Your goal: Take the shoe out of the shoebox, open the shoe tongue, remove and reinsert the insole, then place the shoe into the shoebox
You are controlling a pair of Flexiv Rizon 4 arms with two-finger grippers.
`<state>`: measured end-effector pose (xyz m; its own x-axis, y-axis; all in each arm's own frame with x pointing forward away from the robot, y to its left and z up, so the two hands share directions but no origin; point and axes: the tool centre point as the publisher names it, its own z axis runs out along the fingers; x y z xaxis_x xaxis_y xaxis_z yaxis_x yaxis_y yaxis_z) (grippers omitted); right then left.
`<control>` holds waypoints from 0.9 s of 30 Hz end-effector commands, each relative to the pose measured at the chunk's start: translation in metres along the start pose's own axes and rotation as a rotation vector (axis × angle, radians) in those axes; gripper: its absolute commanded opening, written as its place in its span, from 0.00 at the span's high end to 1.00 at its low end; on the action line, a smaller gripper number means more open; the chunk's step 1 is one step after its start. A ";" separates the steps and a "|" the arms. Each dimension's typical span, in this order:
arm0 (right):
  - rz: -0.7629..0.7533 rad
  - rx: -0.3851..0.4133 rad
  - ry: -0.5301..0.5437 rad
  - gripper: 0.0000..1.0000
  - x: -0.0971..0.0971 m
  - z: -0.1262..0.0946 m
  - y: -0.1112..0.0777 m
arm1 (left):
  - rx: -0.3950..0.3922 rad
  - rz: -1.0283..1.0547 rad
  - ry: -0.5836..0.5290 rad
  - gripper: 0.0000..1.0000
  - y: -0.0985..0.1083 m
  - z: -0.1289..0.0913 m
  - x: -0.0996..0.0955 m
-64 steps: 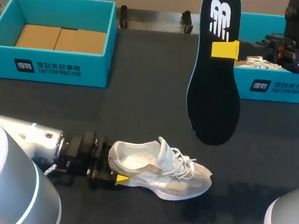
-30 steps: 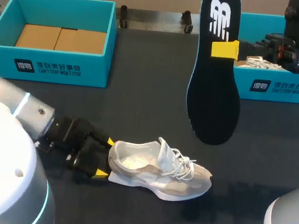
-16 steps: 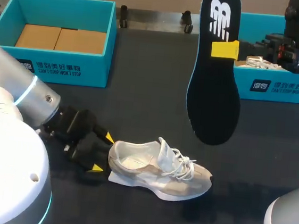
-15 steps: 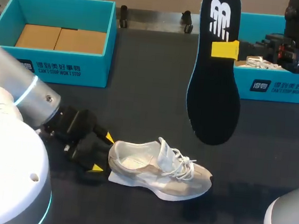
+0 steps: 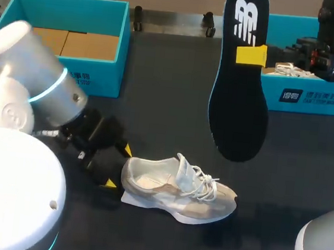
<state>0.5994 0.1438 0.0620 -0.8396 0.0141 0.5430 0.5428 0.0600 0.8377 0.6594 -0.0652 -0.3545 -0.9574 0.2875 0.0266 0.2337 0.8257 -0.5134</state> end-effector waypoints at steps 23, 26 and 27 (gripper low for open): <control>0.002 0.003 0.002 1.00 -0.002 0.003 0.002 | -0.371 -0.016 -0.032 0.00 -0.004 -0.003 0.001; 0.002 0.003 0.002 1.00 -0.002 0.003 0.002 | -0.368 -0.014 -0.032 0.00 -0.005 -0.003 0.002; 0.002 0.003 0.002 1.00 -0.002 0.003 0.002 | -0.367 -0.014 -0.032 0.00 -0.005 -0.003 0.002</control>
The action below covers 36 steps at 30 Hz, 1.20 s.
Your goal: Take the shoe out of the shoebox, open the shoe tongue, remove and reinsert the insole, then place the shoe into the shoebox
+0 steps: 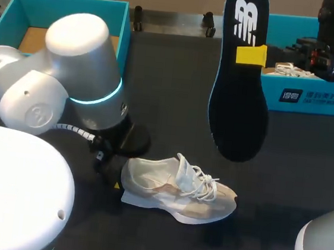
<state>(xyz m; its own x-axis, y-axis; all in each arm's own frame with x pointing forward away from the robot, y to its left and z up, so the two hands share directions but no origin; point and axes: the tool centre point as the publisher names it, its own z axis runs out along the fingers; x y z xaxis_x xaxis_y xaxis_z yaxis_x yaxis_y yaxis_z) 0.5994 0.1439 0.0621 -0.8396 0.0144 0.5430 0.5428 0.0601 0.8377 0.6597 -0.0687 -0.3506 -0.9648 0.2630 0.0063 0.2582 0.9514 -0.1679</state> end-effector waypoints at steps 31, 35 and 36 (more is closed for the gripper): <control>0.002 0.003 0.002 1.00 -0.002 0.003 0.002 | 0.059 0.093 -0.075 0.00 -0.075 0.000 -0.051; 0.002 0.003 0.002 1.00 -0.002 0.003 0.002 | 0.040 0.083 -0.083 0.00 -0.081 0.010 -0.058; 0.002 0.003 0.002 1.00 -0.002 0.003 0.002 | 0.038 0.075 -0.085 0.00 -0.082 0.012 -0.060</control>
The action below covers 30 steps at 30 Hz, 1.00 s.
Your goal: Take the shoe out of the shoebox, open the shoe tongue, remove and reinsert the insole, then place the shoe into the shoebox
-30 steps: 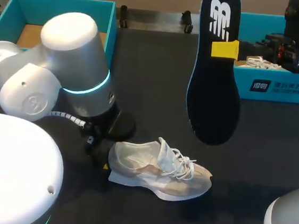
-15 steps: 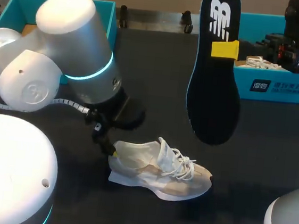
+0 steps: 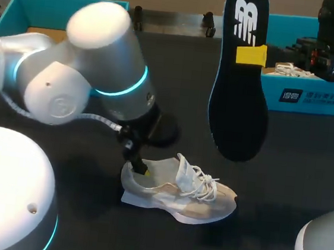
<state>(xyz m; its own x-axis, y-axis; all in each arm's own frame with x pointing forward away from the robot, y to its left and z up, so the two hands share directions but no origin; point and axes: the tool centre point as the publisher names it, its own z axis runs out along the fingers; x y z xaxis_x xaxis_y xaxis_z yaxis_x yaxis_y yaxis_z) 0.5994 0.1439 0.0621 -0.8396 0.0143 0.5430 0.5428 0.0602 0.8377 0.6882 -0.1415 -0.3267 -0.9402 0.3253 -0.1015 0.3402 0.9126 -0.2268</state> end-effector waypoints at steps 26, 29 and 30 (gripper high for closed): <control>0.002 0.003 0.002 1.00 -0.002 0.003 0.002 | -0.019 -0.093 0.038 0.57 -0.019 0.065 -0.011; 0.002 0.003 0.002 1.00 -0.002 0.003 0.002 | -0.024 -0.082 0.040 1.00 -0.018 0.066 -0.009; 0.002 0.003 0.002 1.00 -0.002 0.003 0.002 | -0.027 -0.078 0.039 1.00 -0.018 0.066 -0.008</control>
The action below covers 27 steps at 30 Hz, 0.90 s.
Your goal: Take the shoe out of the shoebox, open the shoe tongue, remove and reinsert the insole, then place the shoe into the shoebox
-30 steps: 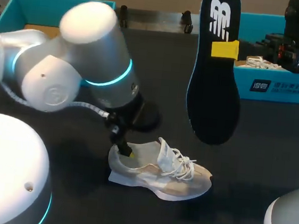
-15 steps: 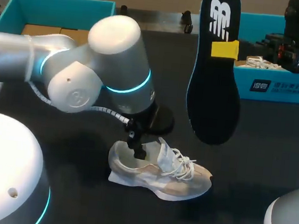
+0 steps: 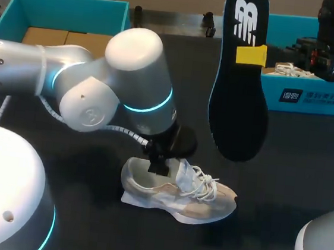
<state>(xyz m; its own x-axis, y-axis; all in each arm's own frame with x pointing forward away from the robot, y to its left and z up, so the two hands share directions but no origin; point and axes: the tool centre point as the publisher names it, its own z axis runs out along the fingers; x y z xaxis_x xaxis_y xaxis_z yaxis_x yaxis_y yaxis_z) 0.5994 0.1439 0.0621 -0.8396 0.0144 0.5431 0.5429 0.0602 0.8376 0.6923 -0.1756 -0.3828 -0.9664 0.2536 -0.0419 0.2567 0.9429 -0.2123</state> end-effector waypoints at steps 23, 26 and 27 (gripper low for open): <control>0.001 0.003 0.002 1.00 -0.002 0.003 0.002 | 0.108 0.369 -0.005 1.00 0.003 -0.056 0.002; 0.001 0.003 0.002 1.00 -0.002 0.003 0.002 | 0.133 0.515 0.023 1.00 0.003 -0.069 0.000; 0.001 0.003 0.002 1.00 -0.002 0.003 0.002 | 0.135 0.560 0.026 1.00 0.002 -0.072 -0.001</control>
<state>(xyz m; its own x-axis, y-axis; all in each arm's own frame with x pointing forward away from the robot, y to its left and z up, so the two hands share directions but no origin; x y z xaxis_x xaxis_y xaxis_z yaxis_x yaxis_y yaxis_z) 0.5994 0.1439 0.0621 -0.8396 0.0145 0.5431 0.5429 0.0602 0.8377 0.6919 -0.1730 -0.3362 -0.7676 0.6241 -0.1455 0.6376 0.7206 -0.2724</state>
